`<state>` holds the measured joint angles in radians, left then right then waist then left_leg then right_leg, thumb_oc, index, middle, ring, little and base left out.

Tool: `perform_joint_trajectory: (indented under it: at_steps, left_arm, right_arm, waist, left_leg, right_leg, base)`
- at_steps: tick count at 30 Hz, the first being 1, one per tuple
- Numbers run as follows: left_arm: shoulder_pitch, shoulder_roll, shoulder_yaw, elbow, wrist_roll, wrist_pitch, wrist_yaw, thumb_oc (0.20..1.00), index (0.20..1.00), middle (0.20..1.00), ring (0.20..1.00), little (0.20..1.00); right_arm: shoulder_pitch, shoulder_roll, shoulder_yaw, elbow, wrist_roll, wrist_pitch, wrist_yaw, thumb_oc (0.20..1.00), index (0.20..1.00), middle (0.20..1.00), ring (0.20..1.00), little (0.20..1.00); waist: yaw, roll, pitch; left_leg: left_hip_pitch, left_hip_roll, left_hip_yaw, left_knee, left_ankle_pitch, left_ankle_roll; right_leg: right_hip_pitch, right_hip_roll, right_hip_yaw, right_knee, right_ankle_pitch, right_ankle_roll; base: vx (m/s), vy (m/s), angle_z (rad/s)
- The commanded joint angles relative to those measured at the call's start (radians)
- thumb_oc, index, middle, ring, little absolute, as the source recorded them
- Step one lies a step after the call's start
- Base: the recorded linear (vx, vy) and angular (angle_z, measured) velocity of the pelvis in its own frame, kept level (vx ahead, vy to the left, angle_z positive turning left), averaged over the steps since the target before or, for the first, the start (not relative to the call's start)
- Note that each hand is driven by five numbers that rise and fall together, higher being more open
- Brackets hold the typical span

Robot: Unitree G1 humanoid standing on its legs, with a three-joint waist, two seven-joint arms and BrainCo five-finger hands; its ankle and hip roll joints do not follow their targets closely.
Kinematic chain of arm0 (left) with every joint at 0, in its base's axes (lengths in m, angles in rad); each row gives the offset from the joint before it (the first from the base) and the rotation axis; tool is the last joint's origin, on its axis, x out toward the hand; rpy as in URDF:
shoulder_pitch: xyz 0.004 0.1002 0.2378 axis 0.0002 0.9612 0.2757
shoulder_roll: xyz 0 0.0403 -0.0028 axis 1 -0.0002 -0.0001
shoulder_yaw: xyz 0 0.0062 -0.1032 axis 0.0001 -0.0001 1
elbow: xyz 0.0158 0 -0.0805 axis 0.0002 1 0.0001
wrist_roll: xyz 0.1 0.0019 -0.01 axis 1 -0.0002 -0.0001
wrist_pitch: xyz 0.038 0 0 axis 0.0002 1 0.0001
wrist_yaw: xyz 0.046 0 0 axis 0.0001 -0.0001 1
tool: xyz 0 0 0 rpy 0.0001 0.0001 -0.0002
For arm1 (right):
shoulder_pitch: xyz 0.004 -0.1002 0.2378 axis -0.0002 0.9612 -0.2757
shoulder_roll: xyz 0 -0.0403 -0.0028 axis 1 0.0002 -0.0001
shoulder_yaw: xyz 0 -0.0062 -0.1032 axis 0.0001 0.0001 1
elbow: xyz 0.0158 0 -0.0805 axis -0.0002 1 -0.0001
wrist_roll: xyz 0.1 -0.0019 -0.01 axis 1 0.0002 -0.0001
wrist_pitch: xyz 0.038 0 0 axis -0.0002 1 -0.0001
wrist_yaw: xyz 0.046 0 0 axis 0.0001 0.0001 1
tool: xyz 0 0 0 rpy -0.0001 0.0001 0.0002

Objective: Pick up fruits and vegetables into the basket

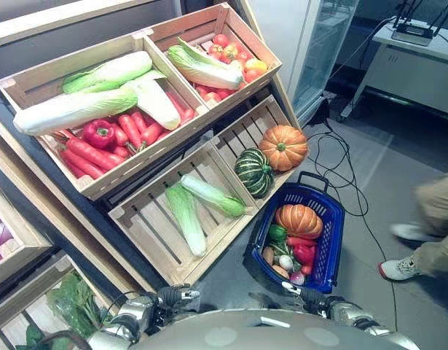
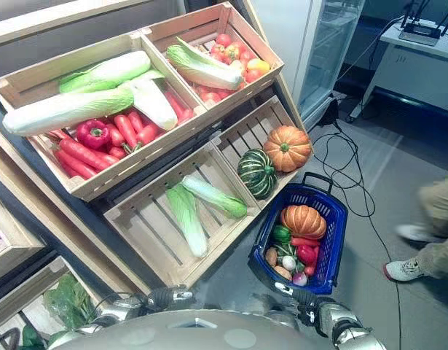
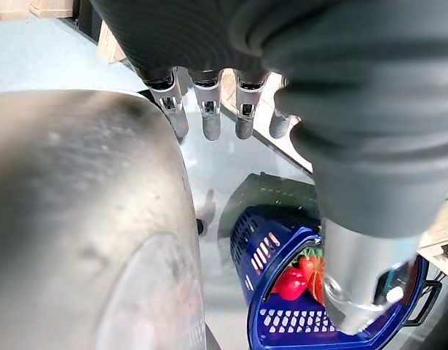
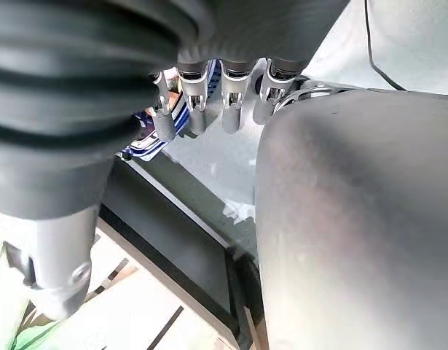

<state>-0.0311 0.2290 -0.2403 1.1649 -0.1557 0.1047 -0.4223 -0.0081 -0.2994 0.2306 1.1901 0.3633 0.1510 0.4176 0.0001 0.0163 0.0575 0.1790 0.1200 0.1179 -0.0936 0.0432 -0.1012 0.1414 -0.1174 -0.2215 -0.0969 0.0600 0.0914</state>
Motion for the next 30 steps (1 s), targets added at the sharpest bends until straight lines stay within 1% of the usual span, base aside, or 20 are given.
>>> perform_joint_trajectory:
  at_steps: [1,9,13,14,16,18,19,20,21,22,23,24,25,26,27,28,29,30]
  left_arm:
    - [-0.055,-0.025,-0.027,0.102,0.030,-0.018,-0.011,1.000,1.000,1.000,1.000,1.000]
    - [-0.059,-0.025,-0.030,0.098,0.022,-0.016,-0.023,1.000,1.000,1.000,1.000,1.000]
    - [-0.059,-0.023,-0.037,0.095,0.047,-0.048,-0.019,1.000,1.000,1.000,1.000,1.000]
    - [-0.060,-0.023,-0.047,0.088,0.059,-0.078,-0.009,1.000,1.000,1.000,1.000,1.000]
    - [-0.061,-0.022,-0.064,0.080,0.074,-0.115,0.016,1.000,1.000,1.000,1.000,1.000]
    - [-0.066,-0.016,-0.086,0.062,0.088,-0.212,0.072,1.000,1.000,1.000,1.000,1.000]
    - [-0.069,-0.012,-0.096,0.046,0.082,-0.241,0.100,1.000,1.000,1.000,1.000,1.000]
    - [-0.070,-0.009,-0.100,0.030,0.078,-0.249,0.113,1.000,1.000,1.000,1.000,1.000]
    - [-0.074,0.003,-0.110,-0.016,0.070,-0.334,0.184,1.000,1.000,1.000,1.000,1.000]
    - [-0.077,0.012,-0.114,-0.055,0.075,-0.374,0.226,1.000,1.000,1.000,1.000,1.000]
    - [-0.080,0.026,-0.120,-0.116,0.075,-0.395,0.265,1.000,1.000,1.000,1.000,1.000]
    - [-0.079,0.036,-0.122,-0.153,0.081,-0.406,0.281,1.000,1.000,1.000,1.000,1.000]
    - [-0.077,0.072,-0.127,-0.271,0.127,-0.458,0.346,1.000,1.000,1.000,1.000,1.000]
    - [-0.079,0.089,-0.131,-0.319,0.132,-0.446,0.353,1.000,1.000,1.000,1.000,1.000]
    - [-0.078,0.154,-0.135,-0.475,0.196,-0.487,0.391,1.000,1.000,1.000,1.000,1.000]
    - [-0.079,0.178,-0.135,-0.535,0.218,-0.480,0.398,1.000,1.000,1.000,1.000,1.000]
    - [-0.076,0.215,-0.132,-0.615,0.287,-0.499,0.437,1.000,1.000,1.000,1.000,1.000]
    - [-0.071,0.285,-0.125,-0.728,0.403,-0.547,0.497,1.000,1.000,1.000,1.000,1.000]
  right_arm:
    - [-0.010,0.072,0.036,0.075,0.006,0.054,0.035,1.000,1.000,1.000,1.000,1.000]
    - [-0.016,0.070,0.038,0.071,0.003,0.059,0.036,1.000,1.000,1.000,1.000,1.000]
    - [-0.018,0.068,0.041,0.073,-0.001,0.045,0.036,1.000,1.000,1.000,1.000,1.000]
    - [-0.019,0.067,0.042,0.072,0.005,0.032,0.029,1.000,1.000,1.000,1.000,1.000]
    - [-0.020,0.066,0.046,0.069,0.006,0.008,0.018,1.000,1.000,1.000,1.000,1.000]
    - [-0.024,0.062,0.050,0.063,0.006,-0.031,0.003,1.000,1.000,1.000,1.000,1.000]
    - [-0.026,0.059,0.054,0.056,0.017,-0.041,-0.002,1.000,1.000,1.000,1.000,1.000]
    - [-0.026,0.057,0.054,0.051,0.024,-0.048,-0.004,1.000,1.000,1.000,1.000,1.000]
    - [-0.029,0.049,0.052,0.033,0.050,-0.074,-0.012,1.000,1.000,1.000,1.000,1.000]
    - [-0.032,0.045,0.052,0.021,0.063,-0.095,-0.025,1.000,1.000,1.000,1.000,1.000]
    - [-0.036,0.038,0.051,0.000,0.085,-0.119,-0.040,1.000,1.000,1.000,1.000,1.000]
    - [-0.037,0.034,0.050,-0.012,0.098,-0.125,-0.046,1.000,1.000,1.000,1.000,1.000]
    - [-0.039,0.020,0.044,-0.059,0.139,-0.169,-0.077,1.000,1.000,1.000,1.000,1.000]
    - [-0.038,0.015,0.041,-0.078,0.147,-0.170,-0.085,1.000,1.000,1.000,1.000,1.000]
    - [-0.030,-0.002,0.028,-0.148,0.183,-0.206,-0.123,1.000,1.000,1.000,1.000,1.000]
    - [-0.025,-0.008,0.023,-0.177,0.191,-0.203,-0.135,1.000,1.000,1.000,1.000,1.000]
    - [-0.016,-0.018,0.014,-0.222,0.202,-0.222,-0.158,1.000,1.000,1.000,1.000,1.000]
    - [0.005,-0.036,-0.005,-0.304,0.220,-0.259,-0.195,1.000,1.000,1.000,1.000,1.000]
  waist:
    - [0.006,-0.027,0.059]
    - [0.005,-0.028,0.059]
    - [0.005,-0.026,0.060]
    - [0.005,-0.024,0.060]
    - [0.005,-0.022,0.061]
    - [0.003,-0.020,0.064]
    - [0.002,-0.019,0.066]
    - [0.003,-0.017,0.068]
    - [0.003,-0.014,0.074]
    - [0.005,-0.012,0.078]
    - [0.008,-0.011,0.085]
    - [0.010,-0.010,0.088]
    - [0.015,-0.008,0.099]
    - [0.016,-0.008,0.102]
    - [0.020,-0.007,0.112]
    - [0.021,-0.006,0.113]
    - [0.021,-0.006,0.116]
    - [0.017,-0.004,0.120]
  left_leg:
    - [-0.018,-0.029,0.017,0.007,-0.085,0.047]
    - [-0.018,-0.027,0.016,0.006,-0.087,0.046]
    - [-0.018,-0.027,0.018,0.006,-0.087,0.045]
    - [-0.019,-0.027,0.016,0.006,-0.086,0.045]
    - [-0.019,-0.027,0.016,0.006,-0.086,0.045]
    - [-0.021,-0.027,0.017,0.007,-0.085,0.045]
    - [-0.022,-0.027,0.016,0.007,-0.085,0.044]
    - [-0.023,-0.028,0.015,0.007,-0.084,0.044]
    - [-0.027,-0.029,0.011,0.008,-0.083,0.043]
    - [-0.030,-0.030,0.009,0.009,-0.082,0.042]
    - [-0.035,-0.031,0.005,0.010,-0.082,0.042]
    - [-0.038,-0.031,0.002,0.011,-0.082,0.042]
    - [-0.046,-0.033,-0.004,0.012,-0.079,0.043]
    - [-0.048,-0.033,-0.006,0.013,-0.079,0.043]
    - [-0.056,-0.033,-0.012,0.016,-0.077,0.046]
    - [-0.057,-0.033,-0.014,0.016,-0.077,0.047]
    - [-0.059,-0.033,-0.017,0.017,-0.077,0.049]
    - [-0.061,-0.033,-0.020,0.018,-0.076,0.052]
  right_leg:
    - [0.020,-0.054,-0.039,0.040,-0.066,0.051]
    - [0.020,-0.054,-0.036,0.038,-0.066,0.054]
    - [0.020,-0.055,-0.038,0.039,-0.066,0.053]
    - [0.019,-0.055,-0.038,0.039,-0.066,0.053]
    - [0.018,-0.055,-0.038,0.040,-0.066,0.053]
    - [0.015,-0.056,-0.036,0.042,-0.066,0.055]
    - [0.013,-0.056,-0.035,0.043,-0.066,0.055]
    - [0.012,-0.057,-0.036,0.044,-0.066,0.055]
    - [0.007,-0.057,-0.034,0.048,-0.067,0.055]
    - [0.004,-0.057,-0.035,0.050,-0.067,0.055]
    - [-0.001,-0.056,-0.035,0.052,-0.068,0.054]
    - [-0.003,-0.056,-0.035,0.053,-0.068,0.053]
    - [-0.012,-0.056,-0.033,0.058,-0.069,0.050]
    - [-0.014,-0.055,-0.032,0.060,-0.069,0.050]
    - [-0.021,-0.054,-0.029,0.066,-0.070,0.047]
    - [-0.023,-0.054,-0.028,0.067,-0.071,0.046]
    - [-0.026,-0.055,-0.026,0.070,-0.071,0.045]
    - [-0.030,-0.055,-0.022,0.074,-0.070,0.044]
  base:
    - [0.11,-0.200,-0.05]
    - [0.00,0.000,0.00]
    - [0.00,0.000,0.00]
    - [0.00,0.000,0.00]
    - [0.00,0.000,0.00]
    - [0.00,0.000,0.00]
    - [0.00,0.000,0.00]
    - [-0.03,0.011,0.00]
    - [-0.04,0.011,0.01]
    - [-0.07,0.009,0.00]
    - [-0.06,0.002,0.02]
    - [-0.10,-0.008,0.04]
    - [-0.07,-0.012,0.07]
    - [-0.09,-0.030,0.08]
    - [-0.05,-0.026,0.07]
    - [-0.04,-0.029,0.10]
    - [0.00,-0.021,0.10]
    - [0.01,-0.019,0.09]
